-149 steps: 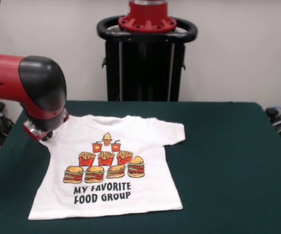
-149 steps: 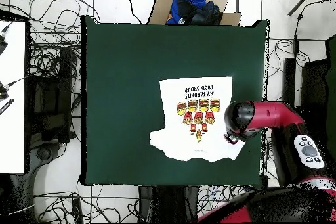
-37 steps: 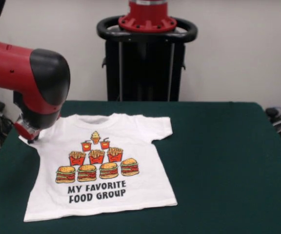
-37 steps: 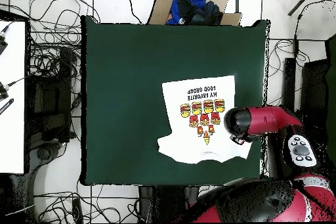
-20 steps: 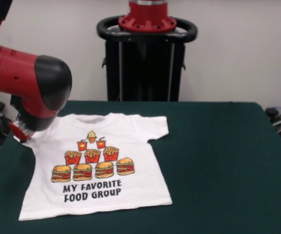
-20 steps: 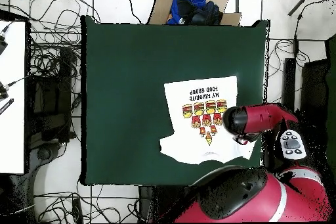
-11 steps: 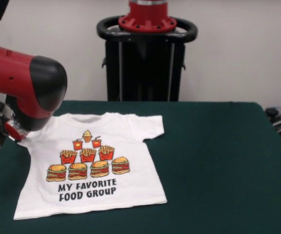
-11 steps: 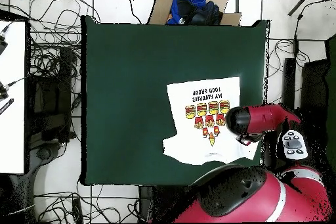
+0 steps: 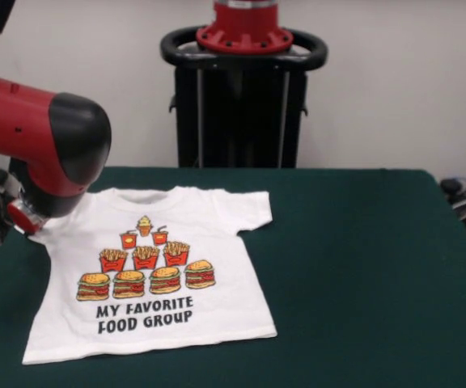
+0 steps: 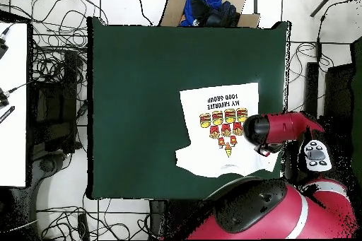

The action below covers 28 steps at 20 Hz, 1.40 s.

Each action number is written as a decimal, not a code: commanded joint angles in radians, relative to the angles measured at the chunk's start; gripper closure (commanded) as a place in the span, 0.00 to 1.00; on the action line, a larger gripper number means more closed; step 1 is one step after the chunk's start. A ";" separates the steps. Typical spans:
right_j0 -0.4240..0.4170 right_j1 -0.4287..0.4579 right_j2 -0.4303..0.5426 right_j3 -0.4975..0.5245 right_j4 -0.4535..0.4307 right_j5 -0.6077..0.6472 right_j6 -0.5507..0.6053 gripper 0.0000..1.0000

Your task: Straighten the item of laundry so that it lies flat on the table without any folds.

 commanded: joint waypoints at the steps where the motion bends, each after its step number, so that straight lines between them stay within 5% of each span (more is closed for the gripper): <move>1: 0.010 0.024 0.006 -0.029 -0.065 -0.112 0.066 1.00; 28: 0.014 -0.007 0.024 -0.010 -0.117 -0.171 -0.007 1.00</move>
